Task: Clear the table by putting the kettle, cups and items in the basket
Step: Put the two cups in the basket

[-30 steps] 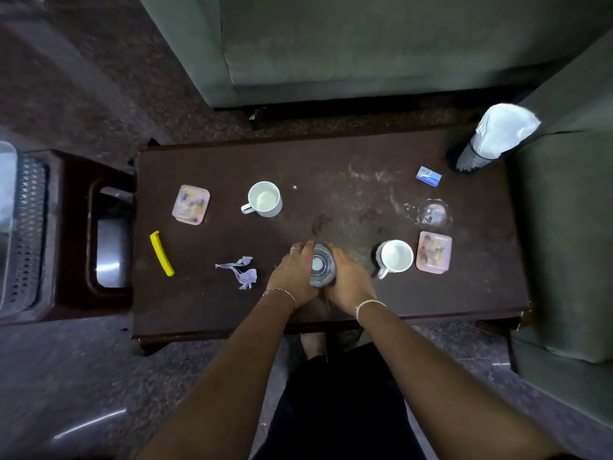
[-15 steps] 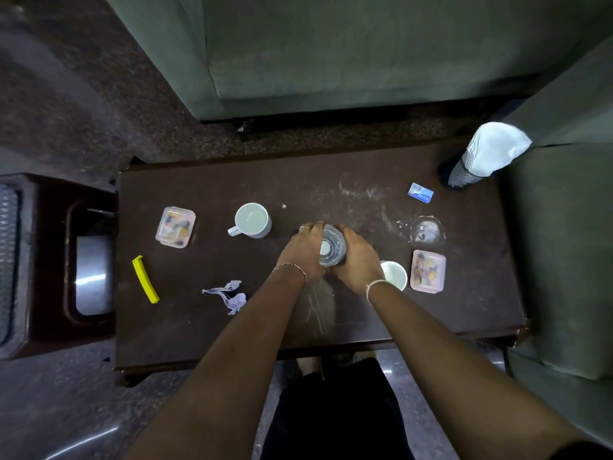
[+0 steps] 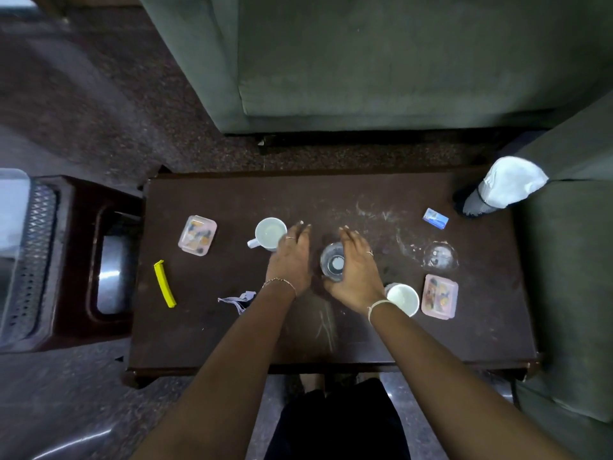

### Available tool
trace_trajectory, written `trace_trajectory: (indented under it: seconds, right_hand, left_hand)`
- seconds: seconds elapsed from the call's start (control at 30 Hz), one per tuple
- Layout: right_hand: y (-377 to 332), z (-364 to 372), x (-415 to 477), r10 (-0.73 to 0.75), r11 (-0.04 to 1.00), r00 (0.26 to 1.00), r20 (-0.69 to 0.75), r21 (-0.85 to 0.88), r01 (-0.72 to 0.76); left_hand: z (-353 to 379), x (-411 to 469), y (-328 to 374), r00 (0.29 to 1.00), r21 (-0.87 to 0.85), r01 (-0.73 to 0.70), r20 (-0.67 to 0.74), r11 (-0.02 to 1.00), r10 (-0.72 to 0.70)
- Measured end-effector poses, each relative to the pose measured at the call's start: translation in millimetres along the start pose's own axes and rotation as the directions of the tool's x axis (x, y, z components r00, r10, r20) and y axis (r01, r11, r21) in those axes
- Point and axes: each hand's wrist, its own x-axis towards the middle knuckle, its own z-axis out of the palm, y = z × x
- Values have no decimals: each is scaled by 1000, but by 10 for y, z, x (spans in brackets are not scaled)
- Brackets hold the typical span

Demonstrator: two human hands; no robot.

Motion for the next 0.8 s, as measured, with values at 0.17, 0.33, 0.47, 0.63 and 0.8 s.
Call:
trace_trajectory:
  seconds: [0.17, 0.33, 0.47, 0.63, 0.8]
  right_hand:
    - [-366, 230, 205, -174, 971, 985, -1, -166, 172]
    - [-609, 529, 471, -200, 920, 976, 81, -326, 216]
    - [-648, 651, 594, -115, 923, 986, 122, -355, 151]
    - [-708, 677, 582, -82, 935, 990, 118, -336, 117]
    - [-773, 642, 327, -101, 981, 994, 39, -160, 106]
  left_hand:
    - [-216, 151, -431, 953, 36, 287, -114, 957, -282]
    - [-236, 407, -703, 956, 80, 285, 51, 955, -290]
    - [-177, 503, -810, 961, 12, 263, 87, 965, -263]
    - [-142, 461, -846, 975, -105, 222, 48, 969, -218]
    - [-183, 111, -819, 977, -219, 181, -74, 959, -201]
